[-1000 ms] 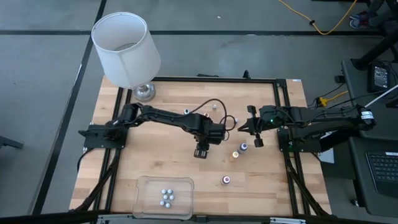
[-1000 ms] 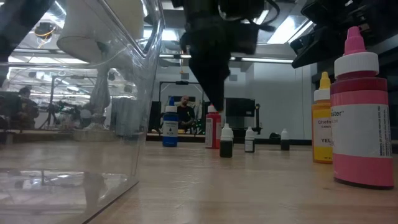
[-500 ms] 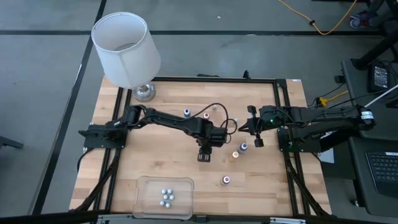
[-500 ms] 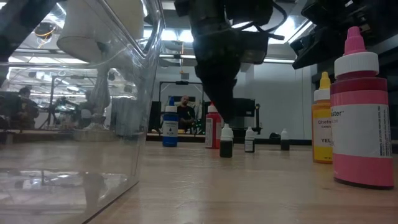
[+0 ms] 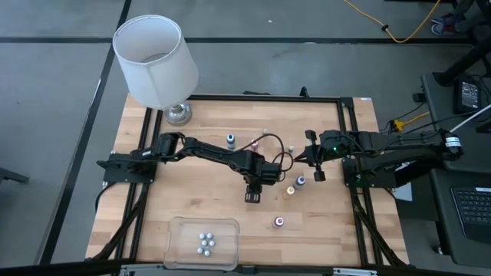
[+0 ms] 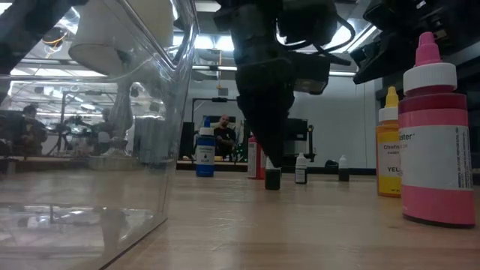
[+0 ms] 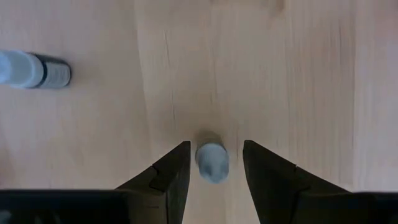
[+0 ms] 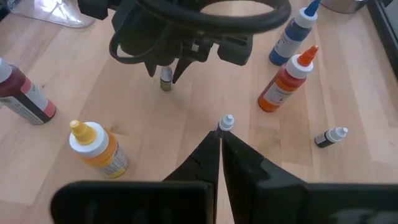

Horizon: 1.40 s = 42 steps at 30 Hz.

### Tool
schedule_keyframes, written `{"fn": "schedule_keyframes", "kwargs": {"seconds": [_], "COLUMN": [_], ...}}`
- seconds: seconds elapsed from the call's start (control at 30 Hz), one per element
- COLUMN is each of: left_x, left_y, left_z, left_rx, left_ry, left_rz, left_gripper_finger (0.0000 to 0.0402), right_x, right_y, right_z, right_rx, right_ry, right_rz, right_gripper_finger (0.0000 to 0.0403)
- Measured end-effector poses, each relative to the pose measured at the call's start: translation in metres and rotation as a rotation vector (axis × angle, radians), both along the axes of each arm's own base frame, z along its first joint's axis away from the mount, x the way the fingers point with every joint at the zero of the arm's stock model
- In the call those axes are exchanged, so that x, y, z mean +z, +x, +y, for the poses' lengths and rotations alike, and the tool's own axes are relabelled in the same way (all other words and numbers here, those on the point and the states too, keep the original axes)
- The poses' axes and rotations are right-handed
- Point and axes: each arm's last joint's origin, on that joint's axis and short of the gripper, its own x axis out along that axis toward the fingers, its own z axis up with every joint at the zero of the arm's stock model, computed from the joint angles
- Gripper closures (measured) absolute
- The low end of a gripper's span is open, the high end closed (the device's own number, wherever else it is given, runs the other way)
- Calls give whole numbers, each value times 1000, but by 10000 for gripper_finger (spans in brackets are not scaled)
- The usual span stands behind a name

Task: Pick & Place food coloring
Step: Put the small light green food coloring bottle into the bin

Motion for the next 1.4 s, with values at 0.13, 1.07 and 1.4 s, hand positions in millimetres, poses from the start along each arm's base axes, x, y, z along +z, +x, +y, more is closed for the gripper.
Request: {"fn": "schedule_keyframes", "kwargs": {"seconds": [0.13, 1.07, 1.4], "left_x": [0, -1, 2], "left_y": [-1, -3, -5], "left_z": [0, 0, 1], "left_rx": [1, 23, 75], "left_ry": [0, -28, -33], "left_rz": [7, 40, 45], "left_gripper_finger": [258, 397, 368], "right_x": [0, 0, 0], "right_y": [0, 0, 0], "right_z": [0, 0, 0], "right_rx": [0, -3, -2], "right_ry": [0, 4, 5], "right_rz": [1, 0, 0], "right_gripper_finger": [379, 379, 379]}}
